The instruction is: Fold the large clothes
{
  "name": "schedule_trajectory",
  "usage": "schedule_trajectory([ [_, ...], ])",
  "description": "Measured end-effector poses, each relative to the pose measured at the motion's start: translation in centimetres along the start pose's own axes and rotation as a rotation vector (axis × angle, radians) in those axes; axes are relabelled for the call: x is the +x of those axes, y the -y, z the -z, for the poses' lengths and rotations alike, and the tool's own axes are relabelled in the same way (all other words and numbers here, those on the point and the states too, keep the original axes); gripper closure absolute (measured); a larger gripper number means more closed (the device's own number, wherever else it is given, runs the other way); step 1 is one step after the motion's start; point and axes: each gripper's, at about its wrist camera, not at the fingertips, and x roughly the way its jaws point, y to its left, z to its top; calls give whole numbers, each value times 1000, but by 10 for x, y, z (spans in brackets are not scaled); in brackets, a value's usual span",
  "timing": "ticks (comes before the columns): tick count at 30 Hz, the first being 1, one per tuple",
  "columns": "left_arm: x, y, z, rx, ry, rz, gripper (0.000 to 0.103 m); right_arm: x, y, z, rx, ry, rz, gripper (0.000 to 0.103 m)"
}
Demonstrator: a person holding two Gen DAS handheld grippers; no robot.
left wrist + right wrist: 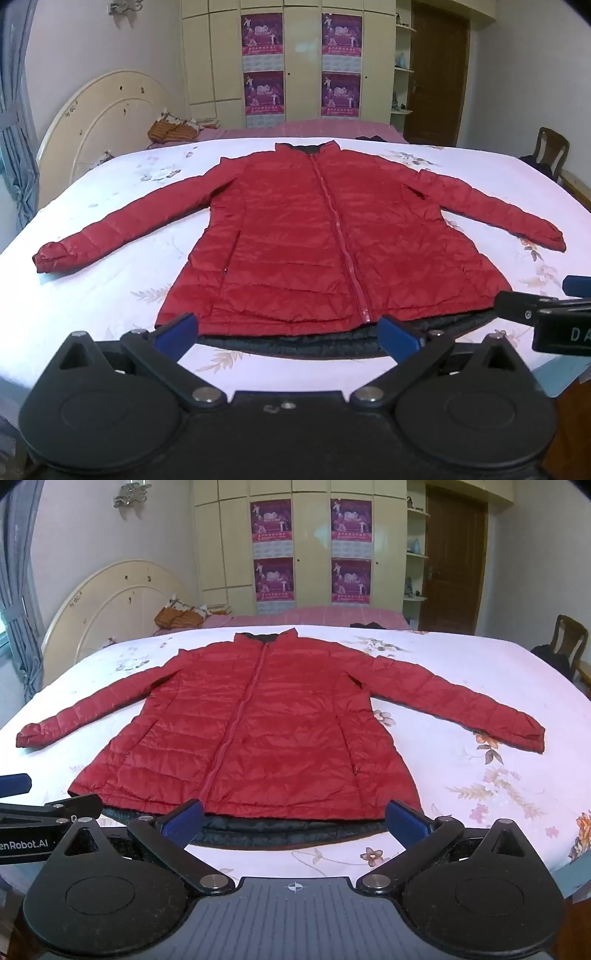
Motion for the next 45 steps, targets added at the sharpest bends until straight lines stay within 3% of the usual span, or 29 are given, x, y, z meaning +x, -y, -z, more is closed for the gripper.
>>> schedule_trajectory([
  [45, 4, -3, 2, -7, -33, 5, 0, -1, -1, 2, -6, -9, 9, 0],
])
